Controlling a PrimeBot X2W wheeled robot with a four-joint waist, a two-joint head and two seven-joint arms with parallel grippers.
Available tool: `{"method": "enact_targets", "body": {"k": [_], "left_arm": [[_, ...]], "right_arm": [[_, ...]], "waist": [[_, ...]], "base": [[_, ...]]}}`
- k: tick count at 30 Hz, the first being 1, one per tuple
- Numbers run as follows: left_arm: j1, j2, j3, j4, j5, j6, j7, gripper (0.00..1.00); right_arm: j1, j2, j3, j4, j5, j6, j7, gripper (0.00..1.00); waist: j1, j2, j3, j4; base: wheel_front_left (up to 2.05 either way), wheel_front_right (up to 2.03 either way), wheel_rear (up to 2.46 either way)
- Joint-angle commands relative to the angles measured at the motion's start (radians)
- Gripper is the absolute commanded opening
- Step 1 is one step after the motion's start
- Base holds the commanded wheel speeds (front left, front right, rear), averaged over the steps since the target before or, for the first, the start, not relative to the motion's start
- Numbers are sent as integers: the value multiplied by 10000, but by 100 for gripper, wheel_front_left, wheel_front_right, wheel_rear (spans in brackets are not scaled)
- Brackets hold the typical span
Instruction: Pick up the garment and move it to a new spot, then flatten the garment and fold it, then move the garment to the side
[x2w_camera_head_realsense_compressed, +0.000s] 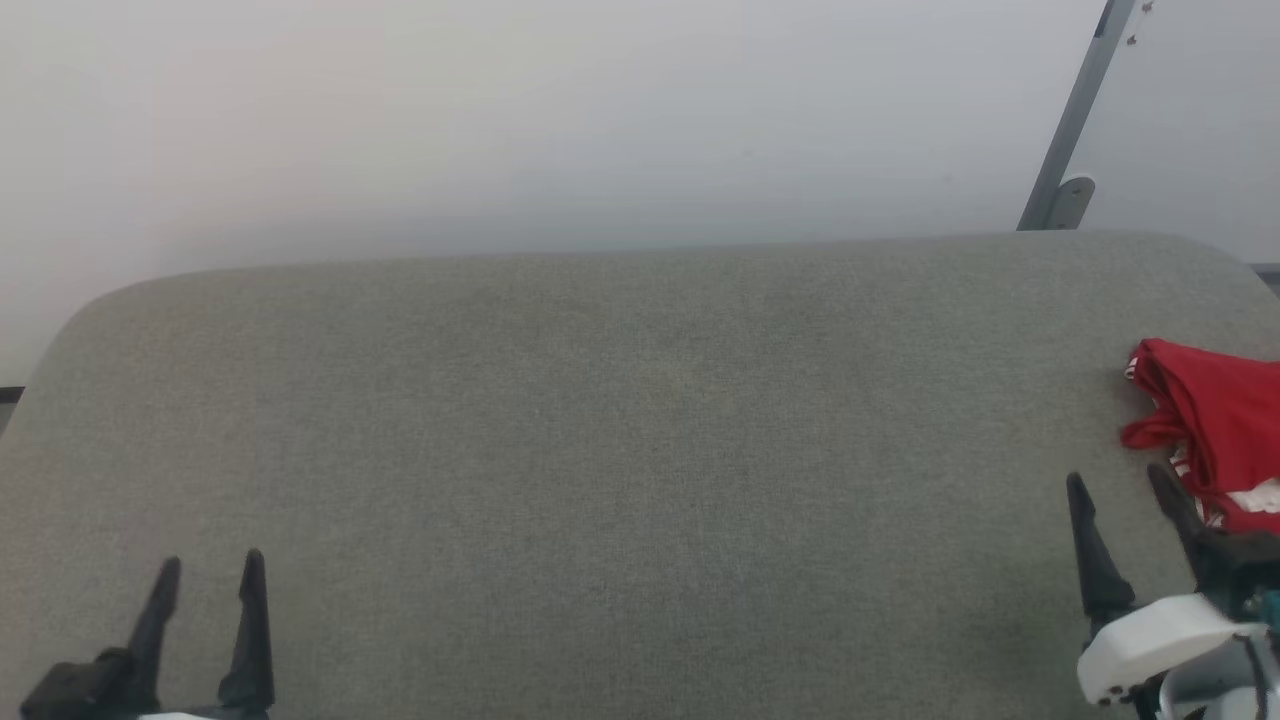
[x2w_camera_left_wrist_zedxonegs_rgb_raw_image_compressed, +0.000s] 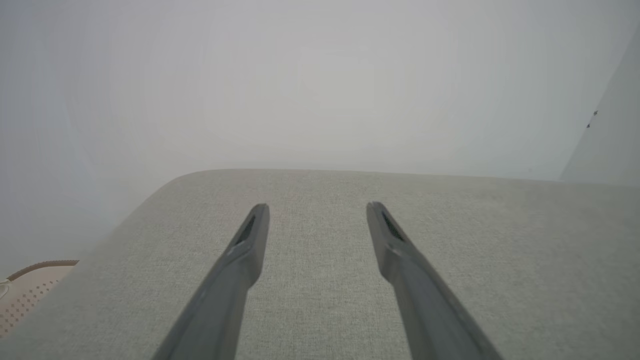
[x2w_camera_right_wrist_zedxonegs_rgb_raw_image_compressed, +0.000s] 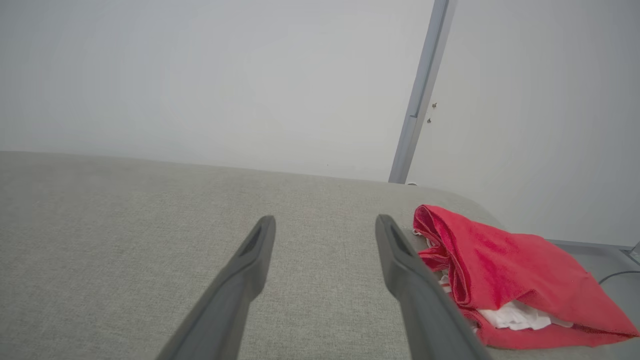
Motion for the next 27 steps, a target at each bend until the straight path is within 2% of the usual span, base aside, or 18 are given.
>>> {"method": "enact_targets", "body": {"k": [1, 2, 4, 27], "left_arm": [[56, -23, 47, -57, 88, -10, -42, 100], [-1, -18, -2, 12, -5, 0, 1, 0], [83, -197, -58, 289, -24, 0, 21, 0], [-672, -600, -204, 546, -3907, -38, 1118, 0]], "right_arm": [[49, 56, 65, -88, -25, -11, -36, 100], [10, 26, 23, 27, 3, 0, 2, 0], [165, 171, 35, 277, 28, 0, 56, 0], [-39, 621, -58, -35, 4318, -2, 1142, 0]], "waist": [[0, 0, 4, 7], [0, 0, 4, 7], [0, 0, 6, 9], [0, 0, 72, 13]], "base": [[0, 0, 0], [0, 0, 0], [0, 0, 0], [0, 0, 0]]}}
